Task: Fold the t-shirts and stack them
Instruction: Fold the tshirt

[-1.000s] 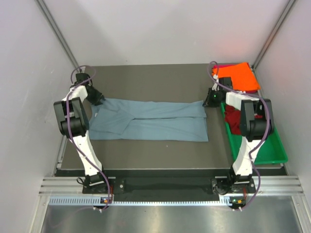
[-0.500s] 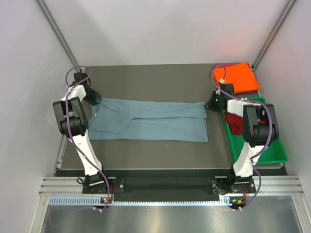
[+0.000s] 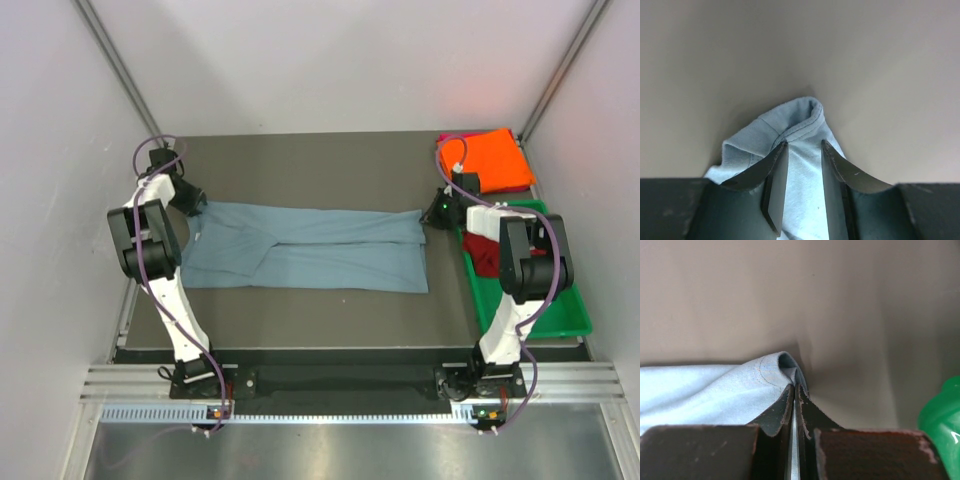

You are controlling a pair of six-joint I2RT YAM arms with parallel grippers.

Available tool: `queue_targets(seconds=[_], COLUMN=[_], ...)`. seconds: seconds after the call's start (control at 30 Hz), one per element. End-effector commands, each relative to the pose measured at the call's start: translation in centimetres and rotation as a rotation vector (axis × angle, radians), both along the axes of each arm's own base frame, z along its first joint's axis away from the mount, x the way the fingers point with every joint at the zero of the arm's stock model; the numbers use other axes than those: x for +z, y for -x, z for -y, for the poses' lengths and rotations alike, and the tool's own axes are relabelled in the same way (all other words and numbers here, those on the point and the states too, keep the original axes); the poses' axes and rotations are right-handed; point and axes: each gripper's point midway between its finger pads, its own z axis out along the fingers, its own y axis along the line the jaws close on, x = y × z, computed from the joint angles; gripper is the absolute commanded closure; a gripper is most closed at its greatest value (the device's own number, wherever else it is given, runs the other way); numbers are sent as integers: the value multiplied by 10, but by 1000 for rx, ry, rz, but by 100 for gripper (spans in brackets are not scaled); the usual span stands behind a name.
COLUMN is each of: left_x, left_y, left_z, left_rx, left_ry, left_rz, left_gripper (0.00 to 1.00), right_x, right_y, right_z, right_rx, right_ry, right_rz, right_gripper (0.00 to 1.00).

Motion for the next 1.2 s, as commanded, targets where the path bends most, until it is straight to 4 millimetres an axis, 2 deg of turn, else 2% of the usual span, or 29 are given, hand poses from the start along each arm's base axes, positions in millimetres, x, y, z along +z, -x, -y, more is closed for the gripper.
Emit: queue_targets(seconds=[0.0, 0.3, 0.33, 0.4, 0.53, 0.67, 0.93, 1.03, 1.07, 1.1, 1.17], left_x=[2, -20, -22, -17, 8, 19, -2, -11, -13, -12, -18], left_y=[6, 11, 11, 7, 0, -4, -10, -11, -12, -14, -11], left_z=[-28, -27, -21, -19, -18, -17, -8, -9, -10, -14, -20], left_rx=[31, 18, -4, -43, -114, -158, -176, -163, -158, -140, -102], left_ry=[-64, -48, -18, -15, -54, -72, -12, -5, -9, -9, -18], left_rz=[-30, -79, -75, -59, 8, 47, 57, 37, 30, 28, 2], left_gripper=[62, 62, 62, 63, 61, 58, 59, 77, 91, 100, 100], right_x=[24, 21, 20, 20, 22, 23, 26, 27, 28, 26, 27], right_y=[-14, -5, -4, -3, -4, -6, -11, -13, -15, -17, -21], right_z=[-3, 2, 1, 0, 0, -1, -3, 0, 0, 1, 1], right_rx=[-8, -19, -12, -7, -1, 7, 13, 4, 1, -3, -4], right_ry=[1, 24, 17, 16, 25, 18, 13, 30, 31, 34, 32], right_rz=[67, 55, 53, 53, 59, 61, 57, 59, 62, 61, 65], right_gripper=[100, 100, 100, 99, 96, 96, 95, 97, 100, 100, 100])
